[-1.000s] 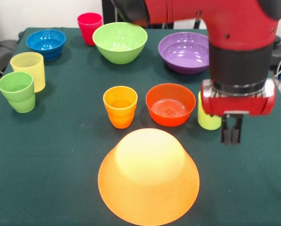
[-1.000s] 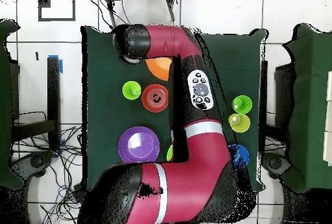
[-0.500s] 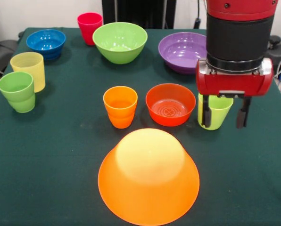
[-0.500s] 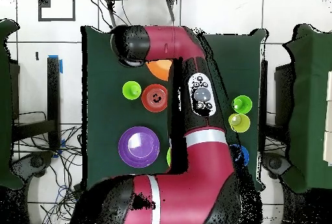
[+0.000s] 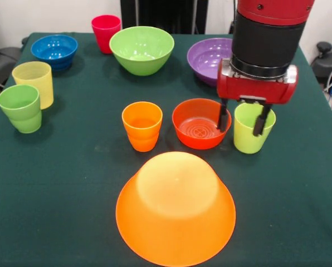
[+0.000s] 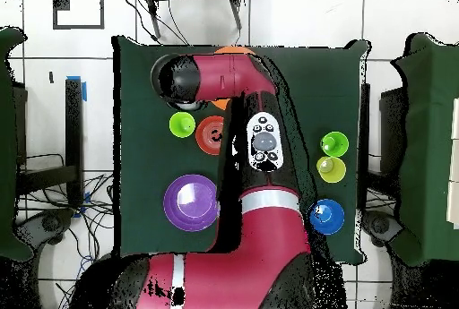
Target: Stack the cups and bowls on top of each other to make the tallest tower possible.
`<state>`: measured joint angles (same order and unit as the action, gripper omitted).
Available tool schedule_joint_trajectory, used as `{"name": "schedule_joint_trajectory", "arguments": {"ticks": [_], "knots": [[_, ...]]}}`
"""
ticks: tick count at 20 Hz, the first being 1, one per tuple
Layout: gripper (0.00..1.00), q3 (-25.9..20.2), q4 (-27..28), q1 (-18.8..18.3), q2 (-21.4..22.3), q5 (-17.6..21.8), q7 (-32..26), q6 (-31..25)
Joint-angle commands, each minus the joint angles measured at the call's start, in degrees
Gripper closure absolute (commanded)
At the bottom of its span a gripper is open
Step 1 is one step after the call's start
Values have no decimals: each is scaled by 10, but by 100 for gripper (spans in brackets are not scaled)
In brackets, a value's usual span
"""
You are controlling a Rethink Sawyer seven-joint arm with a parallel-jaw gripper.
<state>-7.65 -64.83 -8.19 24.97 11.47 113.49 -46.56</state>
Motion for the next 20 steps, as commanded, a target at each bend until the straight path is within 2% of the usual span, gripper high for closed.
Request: {"name": "schedule_joint_trajectory", "arguments": {"ticks": [1,8,9,15,20], "knots": [[0,50,-107,23,1,-18,182,25],[0,62,-144,15,-19,-48,236,142],[0,62,-151,12,-22,-50,249,176],[0,58,-161,9,-38,-71,276,248],[0,56,-157,12,-53,-93,286,276]]}}
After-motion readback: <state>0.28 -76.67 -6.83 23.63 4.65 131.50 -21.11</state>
